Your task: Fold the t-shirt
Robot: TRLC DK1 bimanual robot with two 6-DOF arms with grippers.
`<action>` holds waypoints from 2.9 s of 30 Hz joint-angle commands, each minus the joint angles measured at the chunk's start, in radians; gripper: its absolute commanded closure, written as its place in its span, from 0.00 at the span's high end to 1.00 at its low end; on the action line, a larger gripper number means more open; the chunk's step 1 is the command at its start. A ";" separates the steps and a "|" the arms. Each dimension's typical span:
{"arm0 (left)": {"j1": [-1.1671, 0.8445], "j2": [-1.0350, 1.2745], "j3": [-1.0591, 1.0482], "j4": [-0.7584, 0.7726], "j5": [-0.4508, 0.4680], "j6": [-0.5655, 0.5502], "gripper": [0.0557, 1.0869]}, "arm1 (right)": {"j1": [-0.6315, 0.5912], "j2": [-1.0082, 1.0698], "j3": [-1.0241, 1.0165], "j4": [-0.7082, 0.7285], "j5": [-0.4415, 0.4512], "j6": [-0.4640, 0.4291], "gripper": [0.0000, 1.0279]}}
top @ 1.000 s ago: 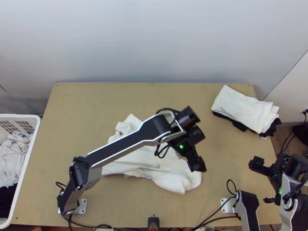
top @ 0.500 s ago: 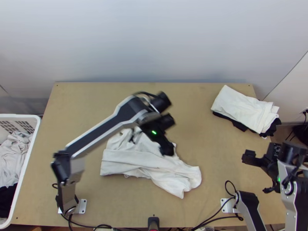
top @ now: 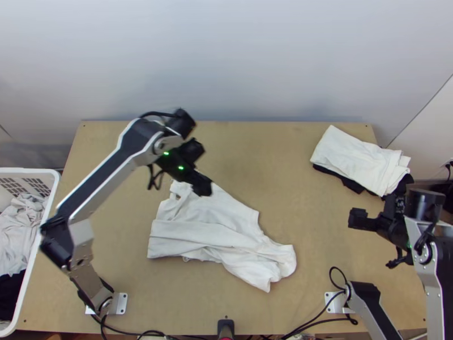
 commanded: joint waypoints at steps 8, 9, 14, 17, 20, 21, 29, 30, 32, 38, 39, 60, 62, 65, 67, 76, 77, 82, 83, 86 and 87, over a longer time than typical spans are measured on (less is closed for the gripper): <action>0.325 -0.322 -0.510 0.227 -0.119 -0.021 0.96 | 0.152 0.153 -0.014 0.210 0.015 0.006 0.95; 0.347 -0.337 -0.530 0.232 -0.119 -0.019 0.96 | 0.167 0.170 -0.011 0.222 0.015 0.011 0.95; 0.403 -0.361 -0.579 0.273 -0.134 -0.002 0.96 | 0.253 0.214 -0.017 0.283 0.016 0.019 0.95; 0.431 -0.366 -0.579 0.274 -0.136 -0.004 0.96 | 0.302 0.241 -0.020 0.299 0.016 0.017 0.95; 0.453 -0.374 -0.591 0.281 -0.156 -0.013 0.96 | 0.346 0.253 -0.029 0.323 0.016 0.017 0.95; 0.457 -0.380 -0.601 0.288 -0.159 -0.016 0.96 | 0.357 0.260 -0.034 0.331 0.016 0.017 0.95; 0.465 -0.417 -0.690 0.337 -0.173 -0.039 0.96 | 0.503 0.432 0.014 0.369 0.016 0.012 0.96; 0.459 -0.418 -0.691 0.337 -0.173 -0.047 0.96 | 0.523 0.460 0.028 0.369 0.016 0.011 0.96; 0.454 -0.421 -0.688 0.337 -0.173 -0.051 0.96 | 0.567 0.515 0.066 0.368 0.015 0.002 0.96; 0.426 -0.426 -0.679 0.327 -0.173 -0.054 0.96 | 0.670 0.661 0.178 0.369 0.010 -0.001 0.96; 0.426 -0.426 -0.677 0.324 -0.173 -0.054 0.96 | 0.684 0.685 0.198 0.369 0.010 -0.001 0.96; 0.456 -0.496 -0.725 0.294 -0.182 -0.048 0.96 | 0.825 1.092 0.523 0.354 -0.283 0.005 0.86; 0.457 -0.501 -0.728 0.294 -0.182 -0.050 0.96 | 0.825 1.127 0.534 0.354 -0.291 0.003 0.86; 0.457 -0.510 -0.733 0.294 -0.182 -0.053 0.96 | 0.825 1.172 0.563 0.354 -0.292 0.003 0.85; 0.457 -0.513 -0.734 0.294 -0.182 -0.053 0.96 | 0.824 1.195 0.577 0.354 -0.294 0.005 0.81; 0.459 -0.527 -0.740 0.296 -0.184 -0.045 0.96 | 0.831 1.248 0.575 0.400 -0.291 -0.009 0.72; 0.459 -0.527 -0.742 0.296 -0.184 -0.045 0.96 | 0.833 1.254 0.575 0.409 -0.291 -0.008 0.72; 0.459 -0.533 -0.743 0.296 -0.184 -0.039 0.96 | 0.836 1.268 0.581 0.425 -0.286 -0.006 0.62; 0.459 -0.535 -0.748 0.296 -0.185 -0.034 0.96 | 0.836 1.268 0.577 0.437 -0.286 -0.008 0.53; 0.459 -0.536 -0.759 0.297 -0.187 -0.030 0.96 | 0.842 1.268 0.560 0.471 -0.288 -0.008 0.33; 0.459 -0.536 -0.762 0.301 -0.187 -0.030 0.96 | 0.843 1.265 0.562 0.471 -0.288 -0.012 0.26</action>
